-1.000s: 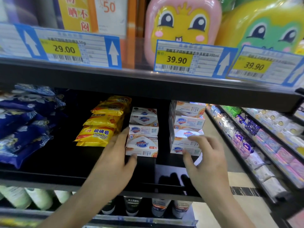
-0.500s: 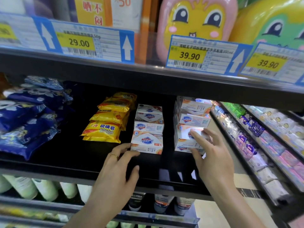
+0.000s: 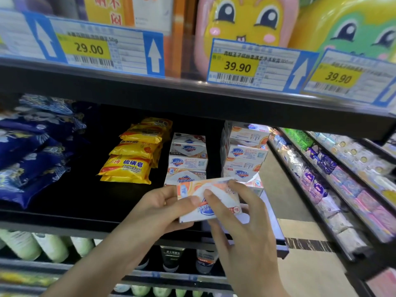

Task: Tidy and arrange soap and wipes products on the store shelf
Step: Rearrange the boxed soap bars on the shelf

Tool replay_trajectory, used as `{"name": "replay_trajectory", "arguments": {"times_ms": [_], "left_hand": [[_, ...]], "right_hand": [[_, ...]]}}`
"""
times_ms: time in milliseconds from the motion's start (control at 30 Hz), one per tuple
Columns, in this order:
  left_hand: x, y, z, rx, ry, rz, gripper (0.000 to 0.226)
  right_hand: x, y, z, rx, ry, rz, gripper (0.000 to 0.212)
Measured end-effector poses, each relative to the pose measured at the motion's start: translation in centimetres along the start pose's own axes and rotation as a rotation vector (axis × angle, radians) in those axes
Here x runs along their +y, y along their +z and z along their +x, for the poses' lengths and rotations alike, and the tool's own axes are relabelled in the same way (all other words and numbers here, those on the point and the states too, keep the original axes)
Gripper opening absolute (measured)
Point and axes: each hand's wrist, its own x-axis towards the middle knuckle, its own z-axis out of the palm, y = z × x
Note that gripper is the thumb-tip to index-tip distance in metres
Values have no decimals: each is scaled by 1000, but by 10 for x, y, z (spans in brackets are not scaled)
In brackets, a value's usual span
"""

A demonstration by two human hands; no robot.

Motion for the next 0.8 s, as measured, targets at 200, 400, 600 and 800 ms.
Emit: {"name": "replay_trajectory", "arguments": {"times_ms": [200, 400, 600, 800], "left_hand": [[1, -6, -3, 80, 77, 98, 47], [4, -17, -4, 51, 252, 149, 39], [-6, -20, -9, 7, 400, 365, 45], [-21, -21, -13, 33, 401, 375, 51]], "right_hand": [[3, -7, -1, -84, 264, 289, 94], [11, -16, 21, -231, 987, 951, 58], [8, -24, 31, -556, 1071, 1332, 37], [14, -16, 27, -537, 1124, 1379, 54]]}}
